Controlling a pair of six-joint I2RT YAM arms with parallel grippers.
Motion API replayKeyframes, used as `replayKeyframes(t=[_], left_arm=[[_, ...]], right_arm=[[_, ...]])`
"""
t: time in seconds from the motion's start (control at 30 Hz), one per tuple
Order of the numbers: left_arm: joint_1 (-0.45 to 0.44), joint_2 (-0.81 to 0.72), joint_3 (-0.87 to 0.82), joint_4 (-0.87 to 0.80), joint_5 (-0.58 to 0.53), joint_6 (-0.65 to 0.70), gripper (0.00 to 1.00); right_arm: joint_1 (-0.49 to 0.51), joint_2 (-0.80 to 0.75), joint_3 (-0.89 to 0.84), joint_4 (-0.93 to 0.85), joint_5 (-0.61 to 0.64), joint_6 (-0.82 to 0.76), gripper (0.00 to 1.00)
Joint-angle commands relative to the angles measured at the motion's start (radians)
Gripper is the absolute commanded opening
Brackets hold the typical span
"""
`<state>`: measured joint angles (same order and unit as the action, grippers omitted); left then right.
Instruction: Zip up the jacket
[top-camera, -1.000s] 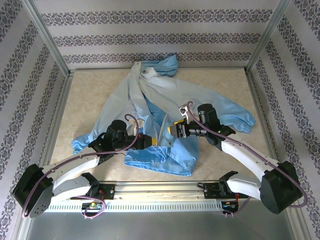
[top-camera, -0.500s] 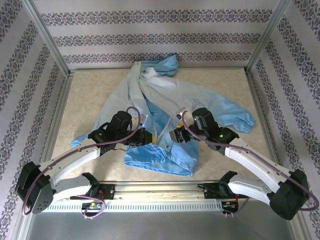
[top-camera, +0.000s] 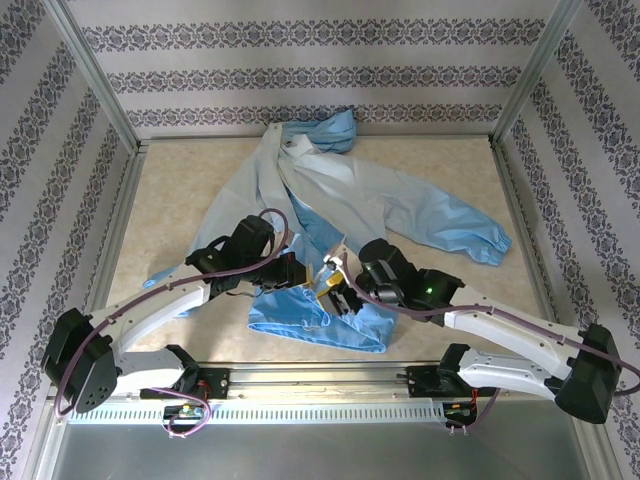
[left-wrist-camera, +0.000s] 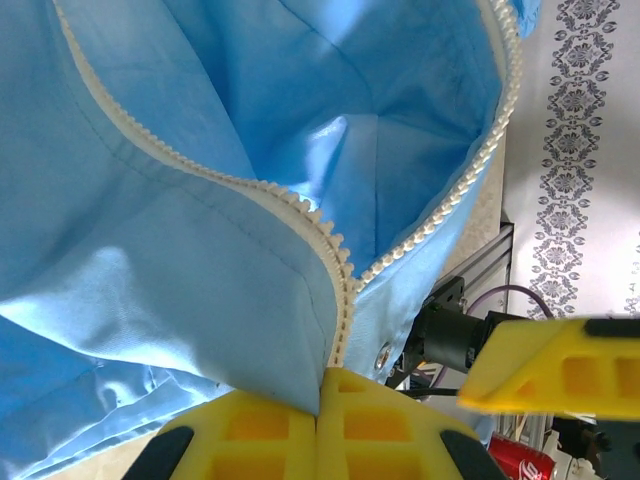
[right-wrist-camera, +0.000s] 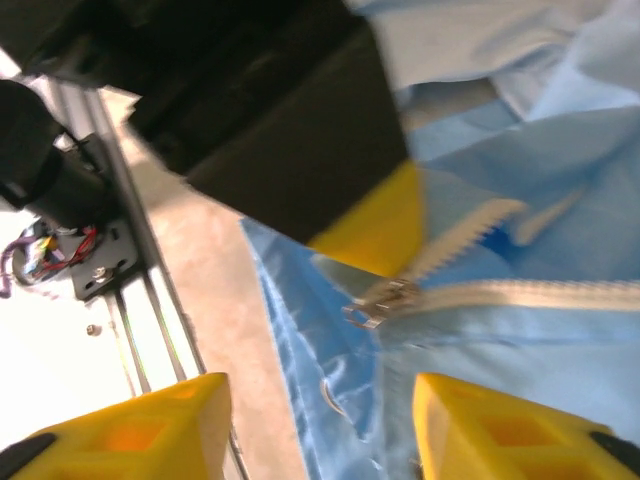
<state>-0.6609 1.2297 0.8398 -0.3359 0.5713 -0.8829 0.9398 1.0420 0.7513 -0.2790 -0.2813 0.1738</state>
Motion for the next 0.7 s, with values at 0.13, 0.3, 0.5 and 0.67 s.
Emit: replayKeyframes(t=[0.13, 0.3, 0.5, 0.67], left_arm=[[-0.029, 0.019, 0.049, -0.017, -0.007, -0.030, 0.00], [-0.043, 0.014, 0.057, -0.032, -0.016, -0.032, 0.00], [-0.051, -0.004, 0.072, -0.078, -0.046, -0.021, 0.00], [-0.052, -0.023, 0.053, -0.082, -0.049, -0.015, 0.00]], right_arm=[[0.010, 0.044, -0.068, 0.168, -0.029, -0.032, 0.57], [0.008, 0.118, -0.047, 0.193, 0.035, -0.034, 0.59], [-0.005, 0.122, -0.023, 0.133, 0.027, -0.060, 0.43], [-0.025, 0.053, -0.062, 0.130, 0.003, -0.076, 0.28]])
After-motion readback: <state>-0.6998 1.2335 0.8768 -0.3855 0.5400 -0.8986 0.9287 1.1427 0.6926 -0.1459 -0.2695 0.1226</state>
